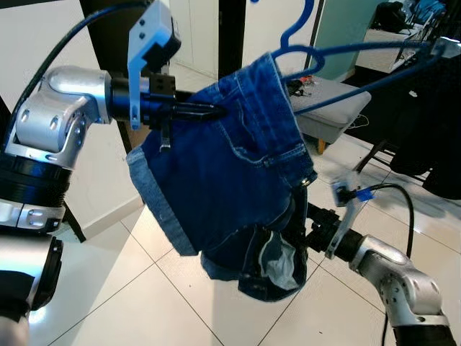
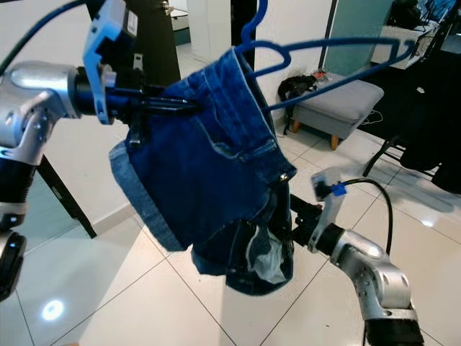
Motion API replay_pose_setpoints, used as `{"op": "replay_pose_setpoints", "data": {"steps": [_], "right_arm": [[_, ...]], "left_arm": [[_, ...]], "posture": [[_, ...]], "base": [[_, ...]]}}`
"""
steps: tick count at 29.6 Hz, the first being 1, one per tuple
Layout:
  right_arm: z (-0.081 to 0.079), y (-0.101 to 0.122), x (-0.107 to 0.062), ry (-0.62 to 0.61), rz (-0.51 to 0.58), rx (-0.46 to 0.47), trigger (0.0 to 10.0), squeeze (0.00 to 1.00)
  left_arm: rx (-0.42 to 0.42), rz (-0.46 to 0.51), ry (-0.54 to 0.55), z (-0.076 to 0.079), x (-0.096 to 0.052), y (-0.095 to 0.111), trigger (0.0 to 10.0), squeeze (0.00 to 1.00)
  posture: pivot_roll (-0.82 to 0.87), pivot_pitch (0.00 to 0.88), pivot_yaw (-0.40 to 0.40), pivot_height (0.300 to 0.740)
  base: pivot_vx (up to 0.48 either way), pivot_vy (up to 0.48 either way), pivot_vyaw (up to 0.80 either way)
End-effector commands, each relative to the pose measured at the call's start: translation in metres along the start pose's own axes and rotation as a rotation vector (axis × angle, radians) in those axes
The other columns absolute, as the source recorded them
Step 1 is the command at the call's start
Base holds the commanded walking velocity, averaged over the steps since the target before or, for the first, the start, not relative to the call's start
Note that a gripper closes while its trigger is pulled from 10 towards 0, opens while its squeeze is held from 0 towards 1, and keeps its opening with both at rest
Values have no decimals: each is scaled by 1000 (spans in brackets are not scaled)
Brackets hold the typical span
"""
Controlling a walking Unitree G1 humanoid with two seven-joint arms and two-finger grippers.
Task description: Hang hanger
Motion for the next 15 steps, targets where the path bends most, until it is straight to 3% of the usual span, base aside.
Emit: {"op": "replay_pose_setpoints", "data": {"steps": [1,7,8,15], "right_arm": [[6,-12,0,-46,-75,-12,10000,0],[27,-25,-4,-185,-185,-21,10000,0],[32,-27,-6,-224,-203,-17,0,0],[42,-24,-8,-293,-178,11,0,0]], "left_arm": [[32,68,22,-4,-3,17,7255,0],[42,55,50,-8,-8,15,6863,0],[42,53,53,-8,-9,14,6824,0],[45,46,55,-7,-11,13,6510,0]], "posture": [[-2,51,1,740],[-5,43,-4,740],[-6,43,-4,740],[-2,40,-7,740]], "base": [[0,0,0],[0,0,0],[0,0,0],[0,0,0]]}}
Point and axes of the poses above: a point about 5 cm out from each wrist's last joint towards the gripper, its own x axis pointing out of the wrist towards the gripper, its own y axis along the axis of the wrist's last joint, z = x × y, the point moved 2 cm from there along x, pointing out of the wrist towards the gripper
